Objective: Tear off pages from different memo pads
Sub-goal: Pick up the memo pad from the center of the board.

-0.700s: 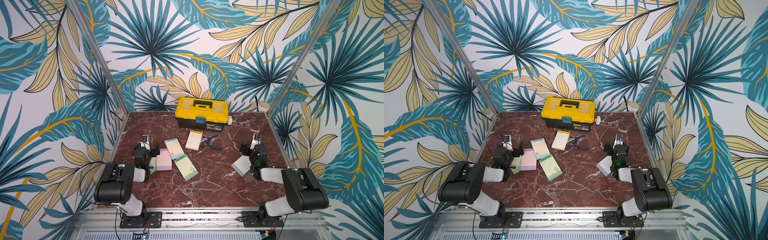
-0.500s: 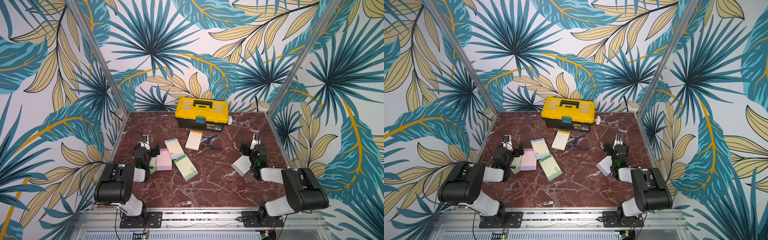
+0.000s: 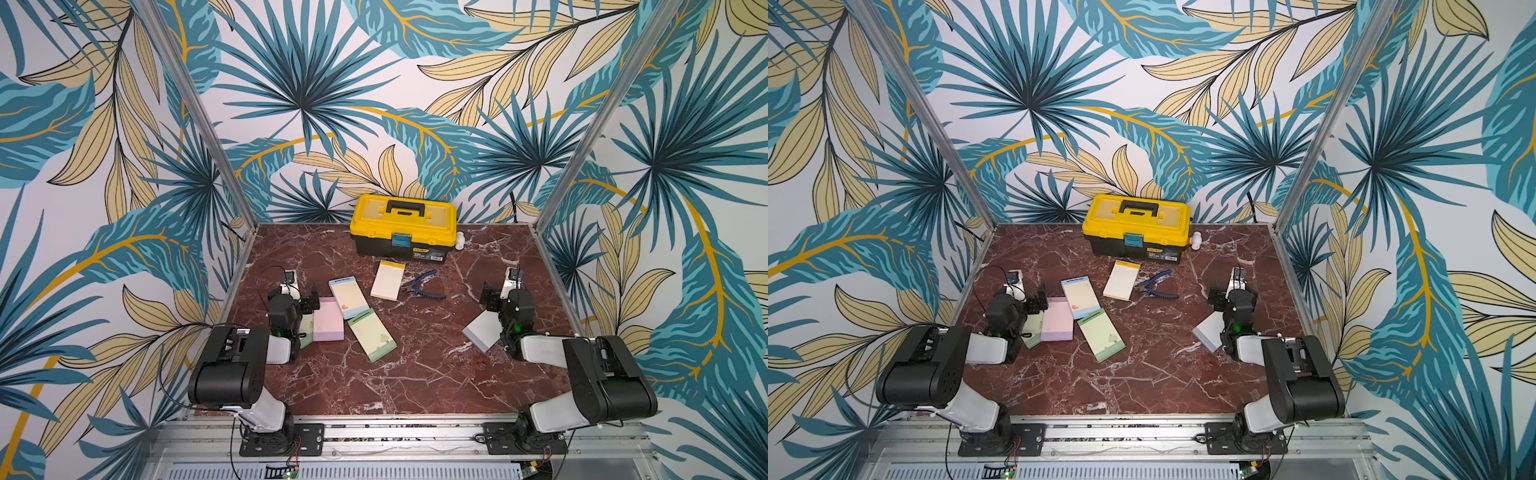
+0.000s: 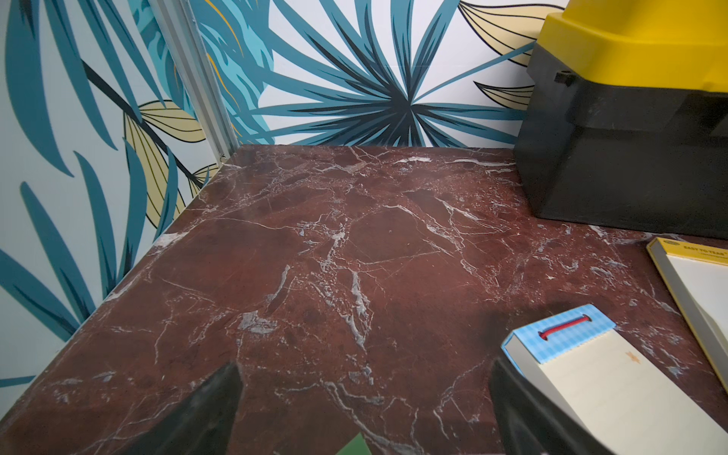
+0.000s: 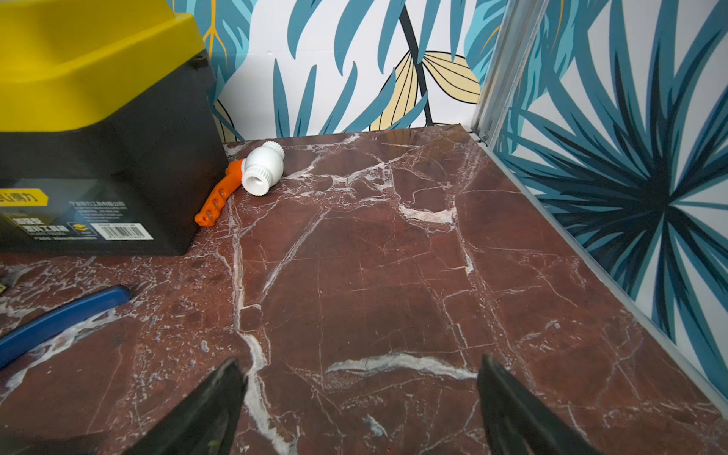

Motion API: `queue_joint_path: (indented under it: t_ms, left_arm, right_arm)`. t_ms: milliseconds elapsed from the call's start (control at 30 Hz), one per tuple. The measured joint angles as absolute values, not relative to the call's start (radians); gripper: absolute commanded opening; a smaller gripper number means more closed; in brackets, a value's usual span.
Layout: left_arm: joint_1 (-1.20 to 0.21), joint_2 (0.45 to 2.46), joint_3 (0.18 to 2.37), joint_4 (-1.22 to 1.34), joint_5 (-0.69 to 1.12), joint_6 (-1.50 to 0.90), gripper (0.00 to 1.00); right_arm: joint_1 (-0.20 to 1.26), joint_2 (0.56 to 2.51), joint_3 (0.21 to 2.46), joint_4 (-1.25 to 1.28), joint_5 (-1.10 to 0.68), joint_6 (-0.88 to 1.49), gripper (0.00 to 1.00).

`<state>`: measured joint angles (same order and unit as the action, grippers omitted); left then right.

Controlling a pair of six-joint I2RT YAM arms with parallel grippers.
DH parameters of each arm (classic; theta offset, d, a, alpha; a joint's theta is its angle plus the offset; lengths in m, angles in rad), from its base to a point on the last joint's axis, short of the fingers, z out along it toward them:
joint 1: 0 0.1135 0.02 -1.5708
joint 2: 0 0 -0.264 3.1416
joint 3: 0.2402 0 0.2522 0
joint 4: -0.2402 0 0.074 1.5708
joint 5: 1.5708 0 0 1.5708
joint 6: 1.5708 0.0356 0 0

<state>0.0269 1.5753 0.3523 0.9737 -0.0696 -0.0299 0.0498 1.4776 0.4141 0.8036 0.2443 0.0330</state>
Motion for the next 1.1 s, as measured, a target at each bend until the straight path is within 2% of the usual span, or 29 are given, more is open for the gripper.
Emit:
queue_joint_path:
  t_ms: [133,200,333,500,567,633,767,900,1100]
  left_arm:
    - [0.026,1.401,0.379,0.769,-0.071,-0.046,0.97]
    - [0.026,1.301,0.458,0.600,-0.069,-0.064,0.91]
    - [0.026,1.177,0.705,0.228,-0.044,-0.139,0.92]
    - [0.015,1.145,0.984,-0.213,0.089,-0.277,0.75]
    - [0.005,1.146,1.040,-0.349,0.158,-0.336,0.76]
    - [-0.015,1.155,1.068,-0.483,0.237,-0.400,0.83]
    - [-0.048,1.190,1.073,-0.707,0.344,-0.492,0.83]
    - [-0.043,1.221,1.081,-0.902,0.359,-0.520,0.84]
    - [0.026,1.328,1.100,-1.052,0.411,-0.461,0.83]
  right_arm:
    - [0.050,1.347,0.528,0.543,0.215,0.033,0.90]
    - [0.051,1.272,0.597,0.434,0.188,0.042,0.90]
    - [0.051,1.174,0.785,0.123,0.103,0.100,0.77]
    - [0.081,1.151,0.995,-0.234,-0.065,0.240,0.75]
    - [0.121,1.142,1.032,-0.338,-0.131,0.295,0.72]
    - [0.168,1.142,1.058,-0.428,-0.204,0.348,0.71]
    - [0.258,1.182,1.111,-0.557,-0.309,0.418,0.70]
    - [0.358,1.239,1.124,-0.582,-0.386,0.497,0.70]
    - [0.543,1.336,1.143,-0.559,-0.380,0.593,0.73]
